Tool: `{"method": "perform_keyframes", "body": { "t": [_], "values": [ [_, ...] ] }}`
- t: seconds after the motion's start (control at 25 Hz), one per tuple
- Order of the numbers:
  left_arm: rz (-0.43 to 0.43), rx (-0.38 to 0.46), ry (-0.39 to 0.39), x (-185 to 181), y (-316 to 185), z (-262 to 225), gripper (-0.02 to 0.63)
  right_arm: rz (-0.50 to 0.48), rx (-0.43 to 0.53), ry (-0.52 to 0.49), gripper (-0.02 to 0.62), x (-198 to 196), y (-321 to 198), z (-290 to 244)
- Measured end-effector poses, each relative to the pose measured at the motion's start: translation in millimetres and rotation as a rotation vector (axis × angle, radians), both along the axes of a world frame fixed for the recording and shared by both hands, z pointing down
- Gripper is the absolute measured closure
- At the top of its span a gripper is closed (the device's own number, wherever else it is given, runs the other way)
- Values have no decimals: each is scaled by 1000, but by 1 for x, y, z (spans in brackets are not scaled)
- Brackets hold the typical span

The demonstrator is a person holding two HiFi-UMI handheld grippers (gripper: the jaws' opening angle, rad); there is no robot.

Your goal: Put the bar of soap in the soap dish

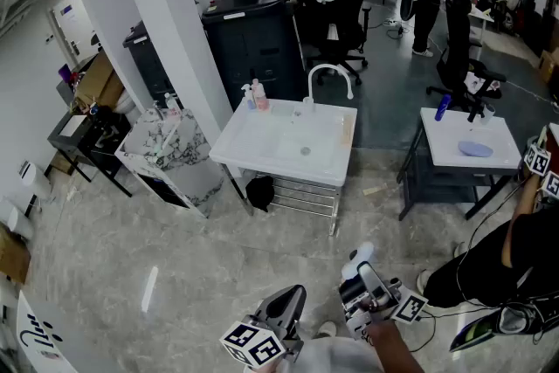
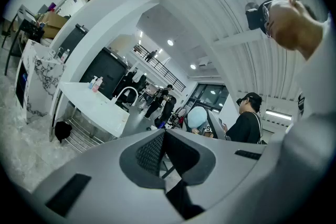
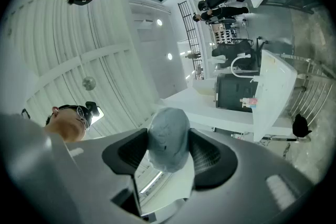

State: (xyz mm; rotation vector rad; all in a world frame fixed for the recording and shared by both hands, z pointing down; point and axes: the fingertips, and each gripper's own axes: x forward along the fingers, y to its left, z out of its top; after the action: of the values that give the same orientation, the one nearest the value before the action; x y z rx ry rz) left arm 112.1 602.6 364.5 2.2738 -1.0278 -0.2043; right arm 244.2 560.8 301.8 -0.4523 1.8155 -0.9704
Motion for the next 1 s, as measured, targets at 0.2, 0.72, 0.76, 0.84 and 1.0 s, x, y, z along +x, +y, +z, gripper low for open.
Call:
{"method": "perform_keyframes", "body": {
  "t": [0.2, 0.72, 0.76, 0.84, 1.0],
  "values": [
    [8, 5, -2, 8, -2, 3, 601, 9, 1, 5, 330, 7, -2, 2],
    [-49, -21, 6, -15, -11, 4, 601, -37, -20, 39, 331, -17, -17, 6],
    [-55, -22, 8, -19, -14, 4, 601, -43, -19, 40, 331, -22, -20, 6],
    [-64, -25, 12, -29, -20, 6, 601, -54, -19, 39, 331, -32, -28, 5],
    [-66, -36, 25, -48, -38, 9, 601, -66, -28, 41, 331, -54, -45, 3]
  ]
}}
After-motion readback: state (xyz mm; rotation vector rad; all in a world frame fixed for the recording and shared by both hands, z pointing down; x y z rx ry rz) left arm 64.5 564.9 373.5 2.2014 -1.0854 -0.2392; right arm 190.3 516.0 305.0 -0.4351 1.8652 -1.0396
